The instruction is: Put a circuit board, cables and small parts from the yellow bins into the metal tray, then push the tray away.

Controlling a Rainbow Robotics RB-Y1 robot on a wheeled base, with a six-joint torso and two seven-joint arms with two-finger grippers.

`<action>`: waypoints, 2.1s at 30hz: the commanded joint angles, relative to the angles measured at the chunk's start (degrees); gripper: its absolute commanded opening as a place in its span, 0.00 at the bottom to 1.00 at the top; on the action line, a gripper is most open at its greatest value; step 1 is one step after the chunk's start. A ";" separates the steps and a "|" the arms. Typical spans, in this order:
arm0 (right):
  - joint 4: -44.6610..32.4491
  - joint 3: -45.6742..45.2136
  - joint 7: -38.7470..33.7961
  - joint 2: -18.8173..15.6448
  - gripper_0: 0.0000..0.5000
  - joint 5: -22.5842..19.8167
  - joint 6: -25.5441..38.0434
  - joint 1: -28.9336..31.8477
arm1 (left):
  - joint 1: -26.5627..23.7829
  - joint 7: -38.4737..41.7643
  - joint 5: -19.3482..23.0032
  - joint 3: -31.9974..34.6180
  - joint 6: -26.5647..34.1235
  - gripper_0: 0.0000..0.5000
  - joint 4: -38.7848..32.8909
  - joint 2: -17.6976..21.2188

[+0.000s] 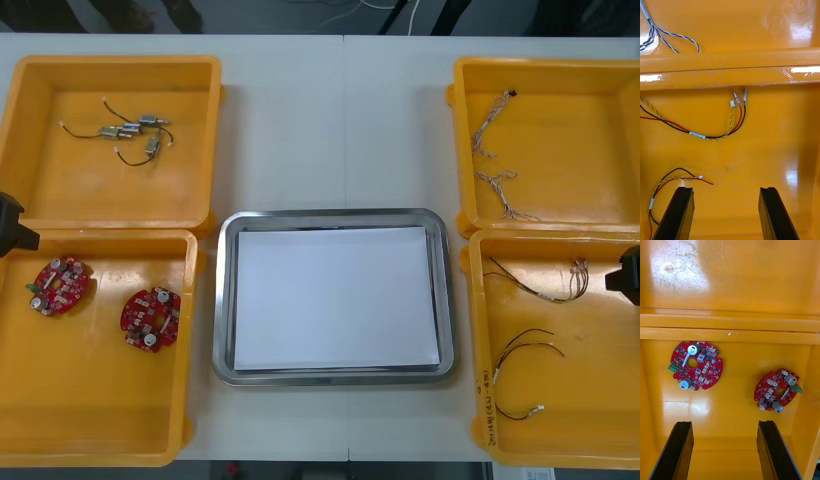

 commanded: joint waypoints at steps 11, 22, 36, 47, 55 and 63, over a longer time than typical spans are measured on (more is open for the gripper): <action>-0.41 -0.71 -1.30 0.34 1.00 -0.49 0.17 0.82 | 0.79 -3.21 0.39 1.36 0.37 1.00 -1.43 2.08; -0.41 -0.71 -1.30 0.34 1.00 -0.49 0.17 0.82 | 0.79 -3.21 0.39 1.36 0.37 1.00 -1.43 2.08; -0.41 -0.71 -1.30 0.34 1.00 -0.49 0.17 0.82 | 0.79 -3.21 0.39 1.36 0.37 1.00 -1.43 2.08; -0.41 -0.71 -1.30 0.34 1.00 -0.49 0.17 0.82 | 2.46 -3.38 0.03 0.21 0.37 1.00 -0.38 1.82; -0.41 -0.71 -1.30 0.34 1.00 -0.49 0.17 0.82 | 3.87 -4.18 -0.93 0.30 0.37 1.00 -0.29 1.82; -0.41 -0.71 -1.30 0.34 1.00 -0.49 0.17 0.82 | 6.77 -5.93 -2.60 0.21 -1.26 1.00 -0.20 1.82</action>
